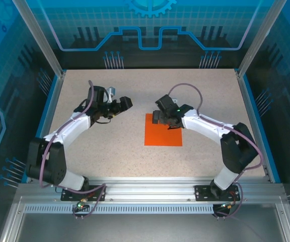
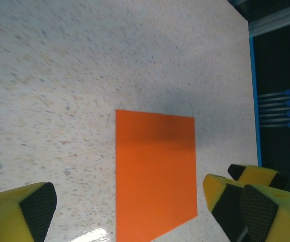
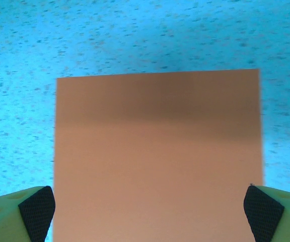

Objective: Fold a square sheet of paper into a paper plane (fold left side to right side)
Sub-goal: Move the square sheet of paper to the center of the table, then pick up the square sheet of paper from the center of the table.

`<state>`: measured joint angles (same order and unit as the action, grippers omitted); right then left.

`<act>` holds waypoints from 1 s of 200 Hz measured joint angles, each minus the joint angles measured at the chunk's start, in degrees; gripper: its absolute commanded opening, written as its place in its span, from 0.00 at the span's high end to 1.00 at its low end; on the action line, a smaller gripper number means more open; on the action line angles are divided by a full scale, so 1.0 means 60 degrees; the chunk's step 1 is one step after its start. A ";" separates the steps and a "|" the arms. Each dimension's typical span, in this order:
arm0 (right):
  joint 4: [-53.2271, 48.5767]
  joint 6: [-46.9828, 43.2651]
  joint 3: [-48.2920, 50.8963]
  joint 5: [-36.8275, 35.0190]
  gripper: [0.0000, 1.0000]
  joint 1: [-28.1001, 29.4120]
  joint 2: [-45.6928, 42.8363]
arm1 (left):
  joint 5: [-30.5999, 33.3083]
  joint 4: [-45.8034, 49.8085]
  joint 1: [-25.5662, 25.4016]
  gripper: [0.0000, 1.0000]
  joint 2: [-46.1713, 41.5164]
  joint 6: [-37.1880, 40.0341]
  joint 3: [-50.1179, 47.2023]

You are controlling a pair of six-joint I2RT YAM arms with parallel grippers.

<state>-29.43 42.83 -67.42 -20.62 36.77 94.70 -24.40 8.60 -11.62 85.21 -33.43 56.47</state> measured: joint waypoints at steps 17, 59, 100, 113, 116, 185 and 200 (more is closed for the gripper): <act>0.0306 -0.0328 0.0656 0.0200 0.00 -0.0386 -0.0525 | -0.0452 -0.0036 -0.0386 0.11 0.0685 -0.0146 0.0229; 0.0911 -0.0831 0.1960 0.1067 0.00 -0.1264 -0.1031 | -0.1031 -0.0040 -0.1581 0.19 0.2189 -0.0248 0.0761; 0.1417 -0.0936 0.2382 0.1883 0.00 -0.1599 -0.0936 | -0.1239 0.0106 -0.2273 0.23 0.3184 -0.0444 0.1421; 0.1606 -0.0976 0.2364 0.2047 0.00 -0.1701 -0.0725 | -0.1239 0.0157 -0.2382 0.23 0.3381 -0.0452 0.1457; 0.1621 -0.0984 0.2361 0.2051 0.00 -0.1705 -0.0685 | -0.1239 0.0175 -0.2401 0.23 0.3410 -0.0452 0.1457; 0.1650 -0.1202 0.1322 0.2259 0.00 -0.2007 0.0936 | -0.1231 0.0543 -0.2648 0.24 0.4091 -0.0452 0.1457; 0.1628 -0.1264 0.1024 0.2226 0.00 -0.2022 0.1206 | -0.1228 0.0637 -0.2659 0.26 0.4200 -0.0452 0.1479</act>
<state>-19.66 35.24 -61.28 -7.27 24.64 101.93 -31.77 12.43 -27.57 110.41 -36.14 65.34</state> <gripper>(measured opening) 0.997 0.759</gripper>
